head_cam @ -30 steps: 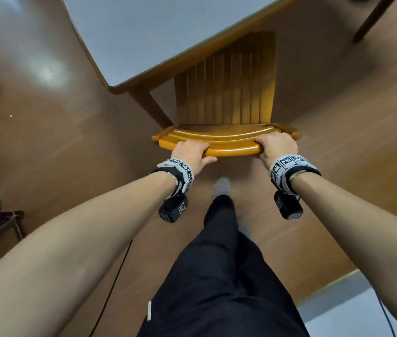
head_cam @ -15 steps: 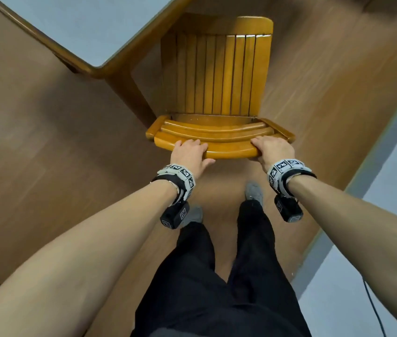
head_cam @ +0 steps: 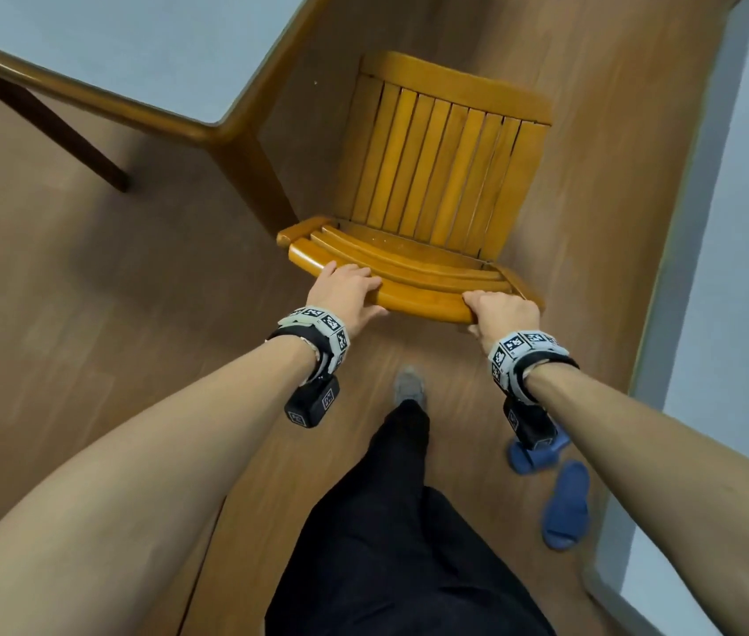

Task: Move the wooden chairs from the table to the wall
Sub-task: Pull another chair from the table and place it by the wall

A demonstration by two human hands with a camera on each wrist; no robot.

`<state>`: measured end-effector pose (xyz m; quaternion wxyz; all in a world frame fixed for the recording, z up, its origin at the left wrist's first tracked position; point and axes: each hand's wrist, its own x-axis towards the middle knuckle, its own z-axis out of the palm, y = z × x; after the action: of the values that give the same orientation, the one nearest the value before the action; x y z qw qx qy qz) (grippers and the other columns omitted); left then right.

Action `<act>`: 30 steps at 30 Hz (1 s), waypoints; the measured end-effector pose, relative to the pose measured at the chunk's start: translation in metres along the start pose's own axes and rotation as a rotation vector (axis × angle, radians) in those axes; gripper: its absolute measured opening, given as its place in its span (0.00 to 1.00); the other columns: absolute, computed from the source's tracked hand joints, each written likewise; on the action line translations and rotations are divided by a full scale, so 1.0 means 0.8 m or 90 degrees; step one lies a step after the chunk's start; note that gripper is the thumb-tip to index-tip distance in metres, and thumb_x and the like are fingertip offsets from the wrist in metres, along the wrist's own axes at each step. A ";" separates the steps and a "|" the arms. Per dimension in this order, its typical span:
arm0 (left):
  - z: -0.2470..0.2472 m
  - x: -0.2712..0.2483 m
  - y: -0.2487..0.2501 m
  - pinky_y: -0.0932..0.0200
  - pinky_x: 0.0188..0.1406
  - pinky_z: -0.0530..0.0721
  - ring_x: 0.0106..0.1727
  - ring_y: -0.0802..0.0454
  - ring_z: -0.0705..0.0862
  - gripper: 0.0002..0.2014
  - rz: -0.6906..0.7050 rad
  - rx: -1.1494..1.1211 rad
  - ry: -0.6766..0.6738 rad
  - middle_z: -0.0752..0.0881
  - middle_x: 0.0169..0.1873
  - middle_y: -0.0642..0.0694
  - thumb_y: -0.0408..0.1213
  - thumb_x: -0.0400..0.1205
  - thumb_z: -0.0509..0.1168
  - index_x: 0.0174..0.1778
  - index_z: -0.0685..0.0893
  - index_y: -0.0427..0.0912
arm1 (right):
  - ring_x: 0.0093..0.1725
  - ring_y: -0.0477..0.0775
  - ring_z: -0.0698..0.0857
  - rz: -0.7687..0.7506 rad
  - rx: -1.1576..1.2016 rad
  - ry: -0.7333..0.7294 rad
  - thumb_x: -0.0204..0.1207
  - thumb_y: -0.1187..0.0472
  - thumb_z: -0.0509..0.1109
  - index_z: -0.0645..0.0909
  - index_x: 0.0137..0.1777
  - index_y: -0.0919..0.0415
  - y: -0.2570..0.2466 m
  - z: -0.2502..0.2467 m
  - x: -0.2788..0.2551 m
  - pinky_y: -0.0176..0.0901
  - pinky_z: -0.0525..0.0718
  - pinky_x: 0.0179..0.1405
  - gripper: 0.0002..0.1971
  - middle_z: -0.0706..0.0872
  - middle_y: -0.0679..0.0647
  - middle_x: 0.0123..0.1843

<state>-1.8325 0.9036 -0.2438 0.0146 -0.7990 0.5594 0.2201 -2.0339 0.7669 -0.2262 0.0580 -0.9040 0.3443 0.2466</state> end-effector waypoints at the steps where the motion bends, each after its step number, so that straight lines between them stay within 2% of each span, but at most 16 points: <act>1: 0.002 -0.009 -0.004 0.42 0.80 0.58 0.77 0.45 0.72 0.25 0.009 0.001 -0.004 0.78 0.75 0.47 0.58 0.81 0.66 0.72 0.81 0.51 | 0.53 0.61 0.88 0.011 0.008 0.004 0.79 0.52 0.72 0.78 0.59 0.51 -0.010 0.005 -0.011 0.50 0.82 0.44 0.12 0.87 0.51 0.55; 4: 0.012 -0.038 -0.017 0.42 0.81 0.57 0.78 0.45 0.70 0.26 0.044 0.013 -0.017 0.76 0.77 0.47 0.58 0.82 0.66 0.74 0.80 0.51 | 0.52 0.60 0.88 0.052 0.033 0.008 0.79 0.52 0.72 0.78 0.58 0.52 -0.042 0.027 -0.047 0.50 0.82 0.45 0.11 0.87 0.51 0.54; 10: 0.029 -0.101 -0.059 0.42 0.81 0.58 0.80 0.45 0.68 0.28 0.129 0.052 -0.069 0.74 0.78 0.46 0.59 0.83 0.63 0.77 0.76 0.51 | 0.56 0.59 0.86 0.119 0.072 -0.008 0.79 0.53 0.72 0.77 0.63 0.53 -0.121 0.069 -0.109 0.51 0.82 0.47 0.15 0.86 0.52 0.58; 16: 0.033 -0.137 -0.134 0.43 0.80 0.59 0.81 0.44 0.67 0.28 0.238 0.101 -0.101 0.74 0.78 0.47 0.59 0.84 0.61 0.78 0.74 0.51 | 0.62 0.55 0.84 0.209 0.132 -0.039 0.78 0.51 0.74 0.75 0.67 0.53 -0.226 0.085 -0.144 0.51 0.85 0.51 0.20 0.83 0.50 0.62; 21: 0.024 -0.141 -0.208 0.42 0.81 0.56 0.81 0.44 0.68 0.27 0.326 0.123 -0.080 0.75 0.77 0.47 0.57 0.83 0.64 0.76 0.76 0.51 | 0.69 0.56 0.82 0.302 0.181 -0.054 0.81 0.51 0.71 0.72 0.76 0.52 -0.324 0.078 -0.150 0.52 0.83 0.59 0.25 0.81 0.51 0.71; 30: -0.015 -0.141 -0.288 0.41 0.83 0.54 0.82 0.44 0.66 0.28 0.434 0.178 -0.115 0.73 0.80 0.45 0.54 0.82 0.67 0.78 0.75 0.51 | 0.62 0.59 0.85 0.426 0.240 -0.040 0.81 0.46 0.68 0.74 0.73 0.51 -0.461 0.054 -0.161 0.50 0.81 0.52 0.22 0.84 0.51 0.65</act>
<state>-1.6522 1.0868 -0.2427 0.0988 -0.5349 0.8142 0.2030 -1.8941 1.1340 -0.2250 0.1503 -0.7073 0.6575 0.2116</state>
